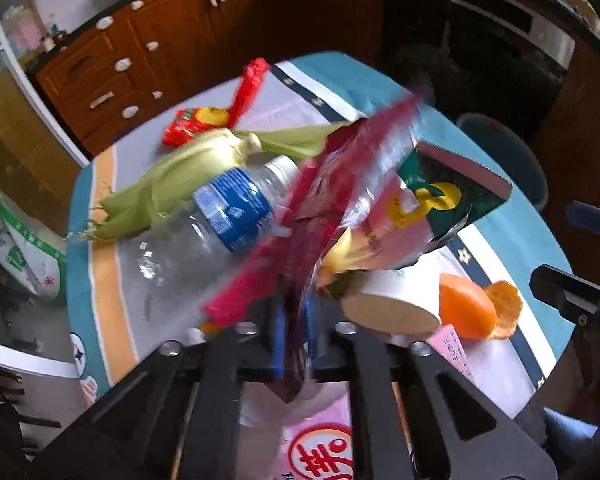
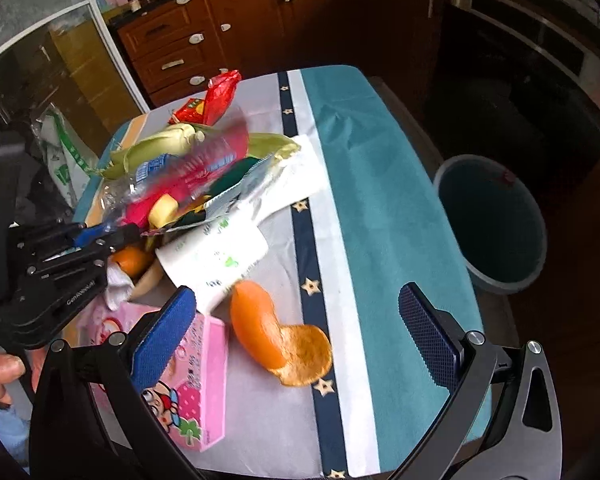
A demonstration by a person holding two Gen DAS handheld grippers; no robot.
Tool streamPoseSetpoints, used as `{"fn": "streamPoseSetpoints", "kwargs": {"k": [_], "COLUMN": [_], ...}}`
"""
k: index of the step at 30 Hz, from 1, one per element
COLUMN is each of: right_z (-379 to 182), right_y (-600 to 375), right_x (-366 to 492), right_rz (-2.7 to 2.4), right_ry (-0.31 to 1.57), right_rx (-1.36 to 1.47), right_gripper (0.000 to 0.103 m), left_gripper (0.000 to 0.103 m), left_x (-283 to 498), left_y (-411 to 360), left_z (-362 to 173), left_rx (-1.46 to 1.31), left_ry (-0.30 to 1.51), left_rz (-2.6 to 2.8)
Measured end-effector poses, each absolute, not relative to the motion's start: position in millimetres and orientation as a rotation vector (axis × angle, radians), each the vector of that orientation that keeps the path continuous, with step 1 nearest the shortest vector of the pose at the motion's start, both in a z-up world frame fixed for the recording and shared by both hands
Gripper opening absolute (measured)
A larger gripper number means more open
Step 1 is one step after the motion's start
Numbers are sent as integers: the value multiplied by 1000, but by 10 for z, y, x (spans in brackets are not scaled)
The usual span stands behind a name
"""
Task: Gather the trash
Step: 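Grasp the red-and-silver snack wrapper with the left gripper, then carry the red wrapper over the teal trash bin with the left gripper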
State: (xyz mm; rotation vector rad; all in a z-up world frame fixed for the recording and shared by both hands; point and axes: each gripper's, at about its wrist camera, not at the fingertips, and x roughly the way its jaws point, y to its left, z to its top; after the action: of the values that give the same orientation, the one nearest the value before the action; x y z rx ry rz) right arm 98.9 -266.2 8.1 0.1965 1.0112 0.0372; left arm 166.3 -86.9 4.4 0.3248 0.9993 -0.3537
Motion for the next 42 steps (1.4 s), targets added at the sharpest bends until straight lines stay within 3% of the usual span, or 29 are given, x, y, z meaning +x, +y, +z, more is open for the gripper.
{"fn": "streamPoseSetpoints", "kwargs": {"k": [6, 18, 21, 22, 23, 25, 31, 42], "right_z": [189, -100, -236, -289, -348, -387, 22, 800], "right_y": [-2732, -2666, -2616, -2578, -2537, -2507, -2510, -3010], "right_x": [1231, 1901, 2028, 2070, 2103, 2119, 1934, 1476], "right_rz": [97, 144, 153, 163, 184, 201, 212, 178], "right_ry": [989, 1085, 1117, 1130, 1152, 1157, 1029, 783], "right_rx": [270, 343, 354, 355, 369, 397, 339, 290], "right_gripper": [98, 96, 83, 62, 32, 15, 4, 3], "left_gripper": [6, 6, 6, 6, 6, 6, 6, 6], "left_x": [1709, 1819, 1855, 1860, 1853, 1829, 1723, 1527], "left_y": [-649, -460, -441, -443, -446, -441, -488, -1245], "left_z": [271, 150, 117, 118, 134, 180, 502, 982], "left_rx": [237, 177, 163, 161, 160, 164, 173, 253], "left_ry": [982, 1027, 1031, 1029, 1021, 1000, 931, 873], "left_rz": [-311, -320, -325, -325, -322, -319, -319, -477]}}
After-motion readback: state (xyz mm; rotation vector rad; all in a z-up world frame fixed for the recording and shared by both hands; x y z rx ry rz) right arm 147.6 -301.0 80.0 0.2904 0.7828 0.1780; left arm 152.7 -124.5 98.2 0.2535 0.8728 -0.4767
